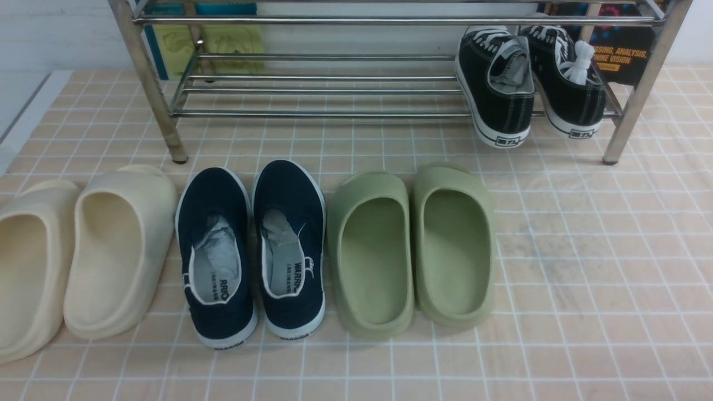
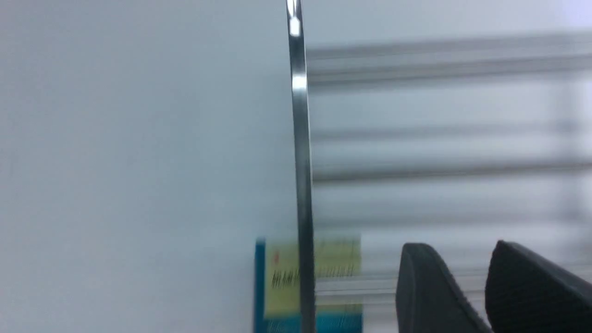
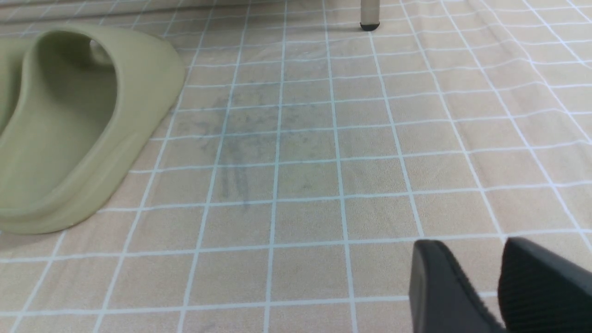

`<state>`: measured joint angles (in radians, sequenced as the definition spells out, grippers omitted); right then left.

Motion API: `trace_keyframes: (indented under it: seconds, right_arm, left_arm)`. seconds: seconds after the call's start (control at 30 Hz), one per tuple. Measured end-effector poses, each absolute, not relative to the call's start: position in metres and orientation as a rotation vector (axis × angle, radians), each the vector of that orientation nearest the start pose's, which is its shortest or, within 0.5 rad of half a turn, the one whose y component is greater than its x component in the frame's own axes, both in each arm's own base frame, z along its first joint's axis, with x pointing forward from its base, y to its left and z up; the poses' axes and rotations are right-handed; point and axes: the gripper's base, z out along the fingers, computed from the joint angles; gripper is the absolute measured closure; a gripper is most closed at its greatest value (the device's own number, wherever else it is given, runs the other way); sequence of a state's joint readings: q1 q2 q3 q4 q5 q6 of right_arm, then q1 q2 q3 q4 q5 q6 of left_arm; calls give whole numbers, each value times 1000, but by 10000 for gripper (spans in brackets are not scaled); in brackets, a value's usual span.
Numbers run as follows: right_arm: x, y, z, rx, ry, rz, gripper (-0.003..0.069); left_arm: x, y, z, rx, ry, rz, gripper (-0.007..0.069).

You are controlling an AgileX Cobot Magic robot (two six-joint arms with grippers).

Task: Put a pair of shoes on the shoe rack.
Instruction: Use the left arm to grab the shoe closest to it

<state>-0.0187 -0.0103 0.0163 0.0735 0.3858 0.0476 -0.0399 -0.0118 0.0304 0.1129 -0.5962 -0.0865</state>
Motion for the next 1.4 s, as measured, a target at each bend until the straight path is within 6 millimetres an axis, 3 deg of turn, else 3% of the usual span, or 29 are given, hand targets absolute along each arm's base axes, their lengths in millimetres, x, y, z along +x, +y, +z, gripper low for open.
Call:
trace_keyframes:
  seconds: [0.1,0.23,0.27,0.3,0.33,0.4,0.43,0.53,0.73,0.83,0.93,1.07,1.17,1.27,1.37,1.4]
  right_arm:
    - [52,2,174,107,1872,92,421]
    - [52,2,174,107,1872,92,421]
    - [52,2,174,107,1872,92,421]
    - [52,2,174,107,1872,92,421]
    - [52,2,174,107,1872,92,421]
    - [52,2,174,107,1872,92,421]
    - [52,2,174,107,1872,92,421]
    - [52,2,174,107,1872,92,421]
    - [52,2,174,107,1872,92,421]
    - [52,2,174,107,1872,92,421]
    - [52,2,174,107,1872,92,421]
    - [52,2,174,107,1872,92,421]
    - [52,2,174,107,1872,92,421]
    - [52,2,174,107,1872,92,421]
    - [52,2,174,107,1872,92,421]
    - [52,2,174,107,1872,92,421]
  left_arm:
    - [27,-8,267,45,754,-164,390]
    - [21,-6,306,1,834,-213,483]
    - [20,-4,323,-15,909,-201,524]
    - [21,-4,325,-18,925,-198,533]
    - [27,-2,343,-42,1077,-173,592]
    - [37,-1,354,-70,1241,-152,613]
    - [54,0,355,-96,1416,-135,613]
    - [93,0,335,-139,1757,-106,613]
    - [159,-6,286,-241,2205,-153,612]
    - [193,-13,273,-316,2390,-240,575]
    - [222,-23,269,-227,2519,-277,487]
    - [258,-47,260,19,2622,-276,307]
    - [283,-65,241,139,2682,-219,179]
    - [300,-74,218,177,2710,-125,151]
    - [311,-77,197,152,2730,-44,190]
    - [314,-78,188,129,2740,-8,249]
